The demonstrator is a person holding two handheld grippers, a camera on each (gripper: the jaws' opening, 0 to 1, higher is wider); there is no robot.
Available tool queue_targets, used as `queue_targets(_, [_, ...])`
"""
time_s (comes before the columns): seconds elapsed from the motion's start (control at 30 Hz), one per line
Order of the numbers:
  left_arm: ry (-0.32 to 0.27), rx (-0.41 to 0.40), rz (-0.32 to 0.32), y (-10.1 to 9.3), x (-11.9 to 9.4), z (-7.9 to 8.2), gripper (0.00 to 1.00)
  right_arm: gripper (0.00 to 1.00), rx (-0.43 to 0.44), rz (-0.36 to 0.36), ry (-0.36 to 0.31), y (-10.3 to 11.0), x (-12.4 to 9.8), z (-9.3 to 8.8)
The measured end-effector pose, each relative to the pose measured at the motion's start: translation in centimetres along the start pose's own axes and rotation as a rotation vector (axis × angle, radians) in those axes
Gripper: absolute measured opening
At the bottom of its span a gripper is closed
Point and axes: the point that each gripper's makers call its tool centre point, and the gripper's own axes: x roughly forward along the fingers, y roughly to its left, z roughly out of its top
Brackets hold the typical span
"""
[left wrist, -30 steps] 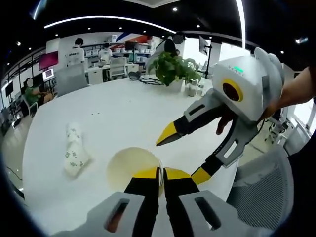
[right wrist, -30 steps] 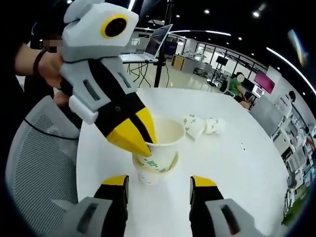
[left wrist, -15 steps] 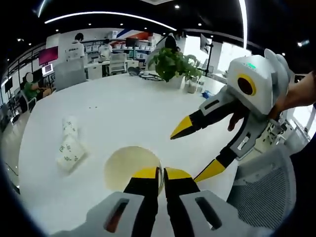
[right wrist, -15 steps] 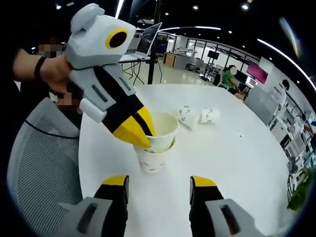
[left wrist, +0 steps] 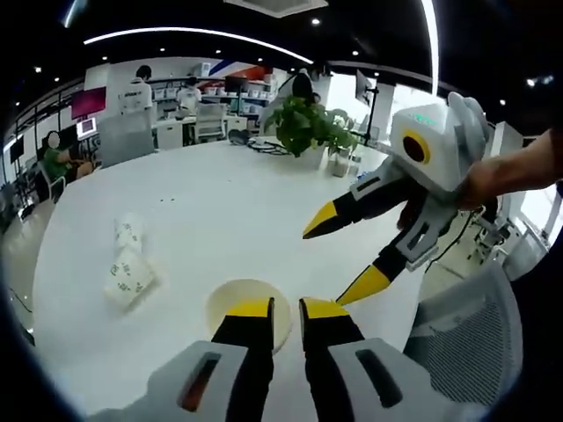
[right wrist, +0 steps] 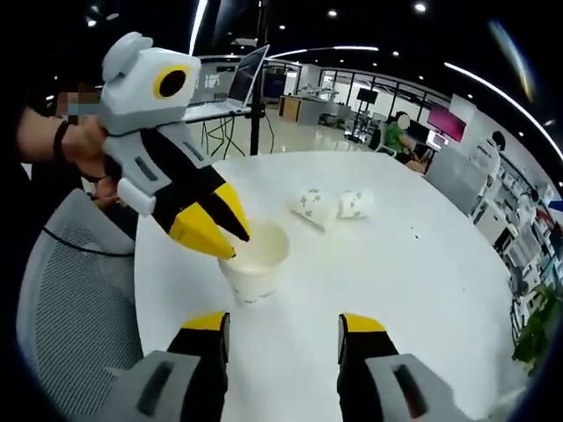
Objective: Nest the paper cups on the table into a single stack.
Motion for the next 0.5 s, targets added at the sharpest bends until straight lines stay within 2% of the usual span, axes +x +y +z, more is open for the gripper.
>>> queue_targets(0.23, [-0.020,-0.007,0.031,0.7,-1.7,-0.6,0.11,0.48,0.027,-0.012,-0.026,-2.2,0.2,1.2])
queue_targets(0.5, [-0.044,-0.086,0.100,2.6,-4.4,-2.9,0.14,0.47,0.069,-0.024,-0.071,-5.2,1.4,4.2])
